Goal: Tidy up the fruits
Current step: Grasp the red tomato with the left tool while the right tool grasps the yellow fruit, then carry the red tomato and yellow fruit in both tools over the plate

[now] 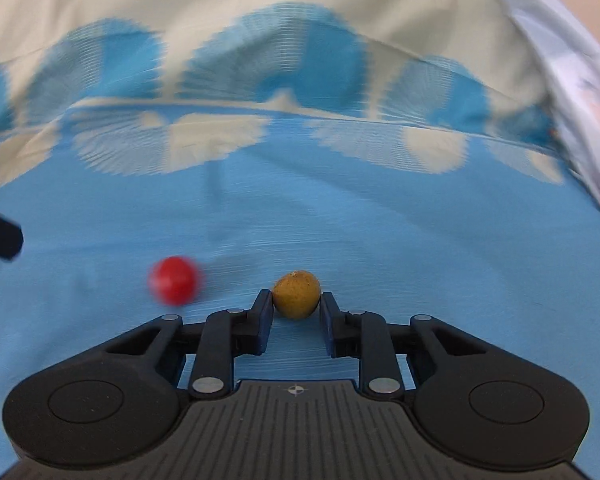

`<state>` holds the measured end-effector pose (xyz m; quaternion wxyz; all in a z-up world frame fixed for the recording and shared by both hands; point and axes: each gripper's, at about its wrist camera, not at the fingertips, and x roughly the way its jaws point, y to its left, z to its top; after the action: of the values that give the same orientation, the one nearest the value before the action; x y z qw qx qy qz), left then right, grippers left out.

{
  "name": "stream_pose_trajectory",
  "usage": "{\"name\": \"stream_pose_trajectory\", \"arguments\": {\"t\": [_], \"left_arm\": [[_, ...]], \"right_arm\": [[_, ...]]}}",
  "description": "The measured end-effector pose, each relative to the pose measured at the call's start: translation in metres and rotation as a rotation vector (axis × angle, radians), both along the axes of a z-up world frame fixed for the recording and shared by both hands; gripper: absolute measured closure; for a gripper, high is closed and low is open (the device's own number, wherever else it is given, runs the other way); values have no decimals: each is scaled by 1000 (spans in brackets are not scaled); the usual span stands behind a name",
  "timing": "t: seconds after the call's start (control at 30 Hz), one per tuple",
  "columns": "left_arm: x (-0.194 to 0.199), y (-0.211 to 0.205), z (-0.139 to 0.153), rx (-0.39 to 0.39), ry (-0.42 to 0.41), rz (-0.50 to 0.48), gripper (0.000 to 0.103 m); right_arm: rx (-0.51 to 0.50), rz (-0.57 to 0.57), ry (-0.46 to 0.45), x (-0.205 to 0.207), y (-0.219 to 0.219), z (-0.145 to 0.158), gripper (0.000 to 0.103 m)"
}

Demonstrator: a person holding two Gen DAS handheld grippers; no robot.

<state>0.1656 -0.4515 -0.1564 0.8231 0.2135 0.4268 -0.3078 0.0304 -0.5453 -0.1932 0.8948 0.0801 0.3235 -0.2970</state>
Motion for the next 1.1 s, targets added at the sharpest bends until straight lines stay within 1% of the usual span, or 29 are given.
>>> {"name": "stream_pose_trajectory", "arguments": {"t": [0.07, 0.1, 0.17, 0.2, 0.27, 0.3, 0.33, 0.37, 0.4, 0.5, 0.57, 0.63, 0.73, 0.8, 0.83, 0.9, 1.0, 1.1], "left_arm": [[-3, -24, -15, 5, 20, -59, 0], [-4, -34, -22, 20, 19, -73, 0], [-4, -47, -36, 32, 29, -95, 0], [-3, -51, -40, 28, 44, -97, 2], [0, -53, -46, -1, 94, -109, 32], [-2, -54, -46, 3, 83, -111, 46], [-4, -53, -44, -10, 65, -128, 71], [-5, -52, -40, -17, 78, -144, 72], [-6, -49, -35, -17, 87, -129, 72], [-11, -27, -10, -21, 56, -87, 72], [-17, 2, 16, -36, 48, -51, 72], [-28, 39, 44, -32, 29, -10, 72], [-49, 101, 80, -10, 5, 55, 72], [-65, 144, 101, 0, -1, 103, 72], [-73, 164, 110, 3, -1, 128, 72], [-90, 203, 125, 2, 2, 172, 72], [-117, 253, 143, -6, 6, 210, 72], [-144, 298, 156, -30, -1, 241, 72]], "right_arm": [[15, -111, -18, -12, -24, 0, 77], [39, -160, -26, -18, -36, -1, 77], [87, -199, -33, -25, -50, -6, 77], [98, -200, -47, -27, -52, -9, 77], [80, -190, -39, -25, -49, -9, 77], [76, -185, -38, -24, -47, -10, 77], [72, -186, -38, -23, -47, -11, 76], [71, -185, -41, -22, -46, -10, 76], [74, -186, -46, -21, -48, -10, 76], [80, -198, -71, -22, -49, -7, 77], [65, -205, -111, -25, -47, -2, 77], [38, -214, -143, -28, -41, 5, 77], [33, -208, -181, -39, -21, 31, 77], [38, -161, -216, -49, 0, 57, 77], [39, -122, -243, -59, 17, 74, 77], [47, -44, -270, -80, 52, 101, 77], [108, 112, -270, -112, 114, 134, 77], [179, 235, -255, -138, 169, 155, 76]]}}
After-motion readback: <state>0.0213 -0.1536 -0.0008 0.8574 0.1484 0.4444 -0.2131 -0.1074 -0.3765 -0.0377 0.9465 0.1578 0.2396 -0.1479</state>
